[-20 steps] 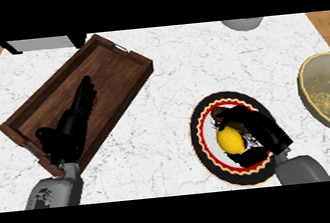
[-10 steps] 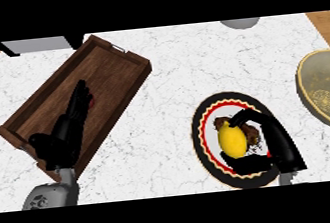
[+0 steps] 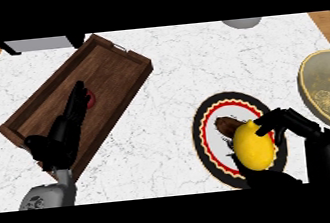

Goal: Pick the lemon from the plate and place it in the bowl

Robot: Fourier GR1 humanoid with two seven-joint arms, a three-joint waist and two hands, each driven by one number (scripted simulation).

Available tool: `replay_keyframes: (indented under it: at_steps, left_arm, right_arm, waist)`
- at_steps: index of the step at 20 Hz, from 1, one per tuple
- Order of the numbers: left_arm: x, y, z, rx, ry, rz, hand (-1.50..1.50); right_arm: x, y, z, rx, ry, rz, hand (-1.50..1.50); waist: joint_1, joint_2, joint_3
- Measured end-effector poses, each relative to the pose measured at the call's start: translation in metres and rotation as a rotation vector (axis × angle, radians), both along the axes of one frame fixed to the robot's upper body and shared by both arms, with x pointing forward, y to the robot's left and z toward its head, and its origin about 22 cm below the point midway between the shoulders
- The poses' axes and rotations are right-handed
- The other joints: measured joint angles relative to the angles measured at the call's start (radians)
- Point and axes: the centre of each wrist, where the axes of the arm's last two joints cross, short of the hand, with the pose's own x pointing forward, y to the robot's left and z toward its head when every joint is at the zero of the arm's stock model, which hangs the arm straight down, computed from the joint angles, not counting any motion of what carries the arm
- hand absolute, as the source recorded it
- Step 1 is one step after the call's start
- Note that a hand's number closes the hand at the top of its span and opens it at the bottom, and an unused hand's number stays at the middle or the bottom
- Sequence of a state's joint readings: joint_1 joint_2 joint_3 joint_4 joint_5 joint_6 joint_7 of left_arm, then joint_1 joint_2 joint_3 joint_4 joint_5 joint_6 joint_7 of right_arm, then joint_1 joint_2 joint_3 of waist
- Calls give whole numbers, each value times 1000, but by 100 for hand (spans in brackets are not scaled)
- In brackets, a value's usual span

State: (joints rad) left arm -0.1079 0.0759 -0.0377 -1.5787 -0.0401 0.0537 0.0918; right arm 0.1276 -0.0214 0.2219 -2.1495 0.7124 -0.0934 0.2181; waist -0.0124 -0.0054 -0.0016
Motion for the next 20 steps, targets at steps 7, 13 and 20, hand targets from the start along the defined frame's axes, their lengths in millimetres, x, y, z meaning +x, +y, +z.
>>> replay_keyframes:
  at_steps: [7, 13, 20]
  left_arm:
    - [-2, -6, -1, 3, -3, -7, 0]
    - [3, -10, -4, -3, 1, -13, 0]
    - [5, -9, -1, -3, -2, -15, 0]
  right_arm:
    - [-5, 11, 64, -69, -4, -119, 150]
    - [17, 5, 110, -89, -14, -232, 150]
    - [50, -26, 144, -101, 11, -326, 150]
  waist:
    - [11, 3, 0]
    - [13, 5, 0]
    - [14, 5, 1]
